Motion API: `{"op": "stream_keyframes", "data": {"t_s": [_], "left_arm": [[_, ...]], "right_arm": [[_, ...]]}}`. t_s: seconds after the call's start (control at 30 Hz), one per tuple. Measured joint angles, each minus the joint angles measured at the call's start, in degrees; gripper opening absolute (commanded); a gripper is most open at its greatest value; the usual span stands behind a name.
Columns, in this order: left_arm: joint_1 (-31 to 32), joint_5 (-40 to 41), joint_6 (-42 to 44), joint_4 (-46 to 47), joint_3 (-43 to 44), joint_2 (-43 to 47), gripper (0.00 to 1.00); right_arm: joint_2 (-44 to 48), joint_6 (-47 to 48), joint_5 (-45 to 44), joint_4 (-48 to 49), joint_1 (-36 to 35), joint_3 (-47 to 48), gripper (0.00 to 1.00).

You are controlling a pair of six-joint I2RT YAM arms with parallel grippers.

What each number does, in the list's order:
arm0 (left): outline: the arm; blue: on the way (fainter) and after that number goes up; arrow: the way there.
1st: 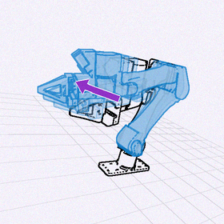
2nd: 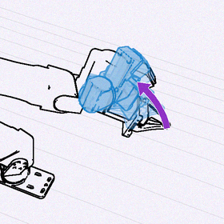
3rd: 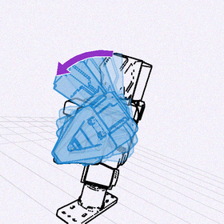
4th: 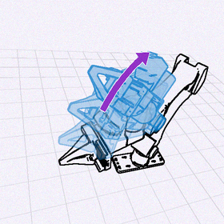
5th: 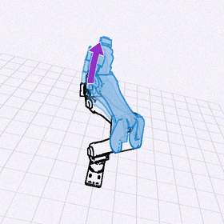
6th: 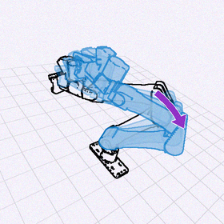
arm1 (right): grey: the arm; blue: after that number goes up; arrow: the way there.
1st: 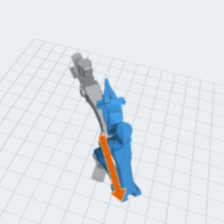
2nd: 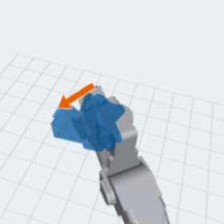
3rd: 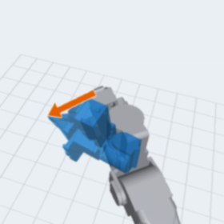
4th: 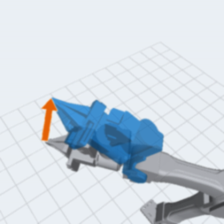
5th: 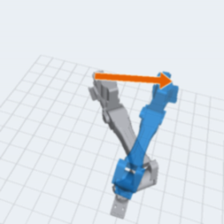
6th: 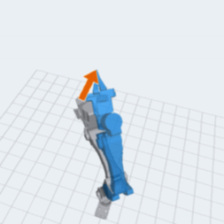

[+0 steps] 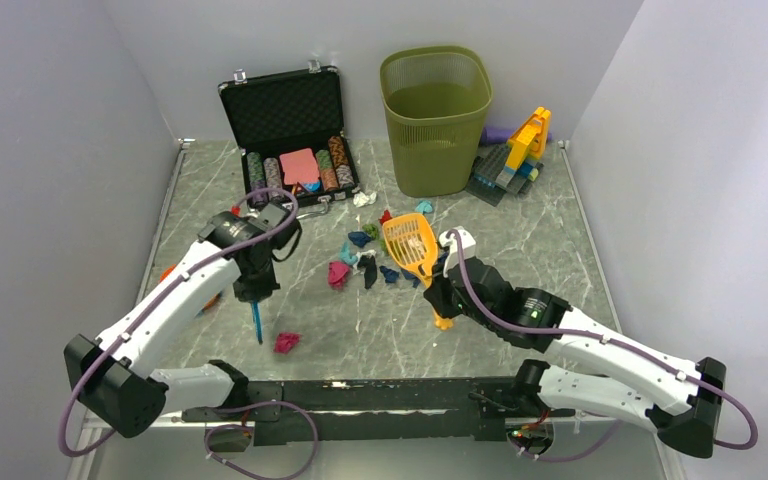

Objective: Sweep away the paper scraps from the table

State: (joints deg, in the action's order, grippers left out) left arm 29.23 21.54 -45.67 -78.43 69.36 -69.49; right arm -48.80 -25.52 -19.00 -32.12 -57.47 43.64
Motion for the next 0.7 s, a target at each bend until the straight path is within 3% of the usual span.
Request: {"op": "stream_keyframes", "data": {"t_s": [0.13,0.33,0.57,0.7], "left_arm": [[5.73,1.36,-8.41,-5.77,-2.47,-0.5,0.0],[10.88,-0.35,-16.35,-4.74,-9.27,-0.92,0.0],[13.97,-3.65,-20.65,4.04,-10.54,-8.41,0.0],[14.05,-5.33,-21.27,9.22,-6.4,-12.98,0.0]], "right_arm": [[-0.09,-0.76,0.0,0.04,0.0,0.57,0.0],[-0.09,-2.25,0.0,0.02,0.0,0.57,0.0],[-0.11,-3.5,-0.09,-1.46,0.0,1.4,0.0],[-0.09,-4.37,-1.27,-2.58,0.0,2.58,0.0]]}}
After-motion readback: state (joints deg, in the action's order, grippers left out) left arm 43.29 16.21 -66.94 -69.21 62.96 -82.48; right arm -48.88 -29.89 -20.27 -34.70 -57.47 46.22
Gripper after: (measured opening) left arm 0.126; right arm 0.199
